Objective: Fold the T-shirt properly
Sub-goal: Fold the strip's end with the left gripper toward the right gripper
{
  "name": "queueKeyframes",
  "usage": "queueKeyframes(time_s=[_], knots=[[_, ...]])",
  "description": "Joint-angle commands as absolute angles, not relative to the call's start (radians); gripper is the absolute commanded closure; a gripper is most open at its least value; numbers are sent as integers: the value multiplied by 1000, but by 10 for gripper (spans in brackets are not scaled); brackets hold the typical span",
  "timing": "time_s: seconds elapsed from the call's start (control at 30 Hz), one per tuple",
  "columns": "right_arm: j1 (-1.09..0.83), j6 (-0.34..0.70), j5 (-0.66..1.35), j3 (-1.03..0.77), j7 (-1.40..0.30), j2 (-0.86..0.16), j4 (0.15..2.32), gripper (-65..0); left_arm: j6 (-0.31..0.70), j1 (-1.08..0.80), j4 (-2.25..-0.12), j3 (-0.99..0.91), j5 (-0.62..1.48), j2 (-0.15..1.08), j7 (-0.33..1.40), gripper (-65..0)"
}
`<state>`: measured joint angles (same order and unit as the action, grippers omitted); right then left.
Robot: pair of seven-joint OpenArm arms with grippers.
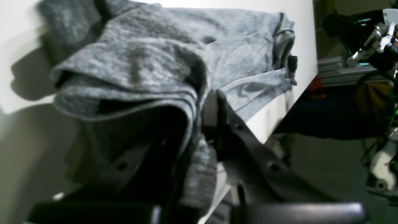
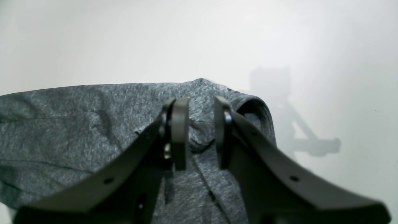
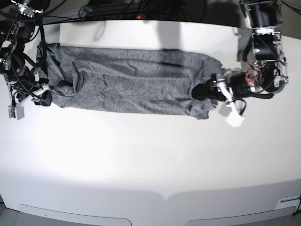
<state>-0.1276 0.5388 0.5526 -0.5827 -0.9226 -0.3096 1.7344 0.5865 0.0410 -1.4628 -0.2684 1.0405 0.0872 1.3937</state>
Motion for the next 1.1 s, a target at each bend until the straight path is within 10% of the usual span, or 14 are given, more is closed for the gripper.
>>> queueKeyframes(time_s=[0.0,1.07], knots=[[-116,547,561,-589,-907,-324,1752,-152,590,59,-1483,-271,1074,75,1382,0],[-116,550,561,-589,-907,-324,1752,-152,593,16,-1483,-228,1018,-149,1306,0]])
